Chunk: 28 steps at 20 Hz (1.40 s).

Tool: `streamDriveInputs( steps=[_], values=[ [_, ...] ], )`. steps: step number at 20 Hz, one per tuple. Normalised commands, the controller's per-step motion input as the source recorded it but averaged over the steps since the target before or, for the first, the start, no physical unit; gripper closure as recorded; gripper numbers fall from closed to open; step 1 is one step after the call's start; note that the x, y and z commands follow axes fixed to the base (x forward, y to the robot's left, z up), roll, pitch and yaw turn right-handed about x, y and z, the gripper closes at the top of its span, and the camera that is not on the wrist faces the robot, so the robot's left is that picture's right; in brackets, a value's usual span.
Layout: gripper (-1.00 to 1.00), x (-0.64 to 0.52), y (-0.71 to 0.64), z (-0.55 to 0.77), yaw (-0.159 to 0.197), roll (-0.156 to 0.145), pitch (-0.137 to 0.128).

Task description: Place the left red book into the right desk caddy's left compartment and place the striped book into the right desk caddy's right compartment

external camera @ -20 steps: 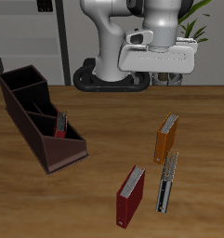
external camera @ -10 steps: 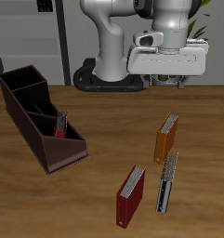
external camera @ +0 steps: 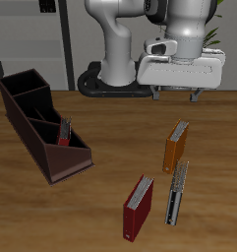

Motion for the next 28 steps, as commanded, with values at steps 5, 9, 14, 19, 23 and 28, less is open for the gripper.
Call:
streamDriveInputs(
  steps=[5,9,14,19,23,28],
  values=[
    [-1.0,0.25,0.11,-0.16,0.018,-0.018,0.013],
    [-1.0,0.11,0.13,-0.11,-0.024,0.016,0.013],
    [-1.0,0.14,0.18,-0.12,0.005,0.021,-0.002],
    [-1.0,0.14,0.07,-0.11,0.005,0.016,-0.028],
    [-1.0,0.18,0.07,-0.21,-0.031,-0.012,0.009],
    [-1.0,0.15,0.03,-0.24,-0.005,-0.009,0.024]
  ],
)
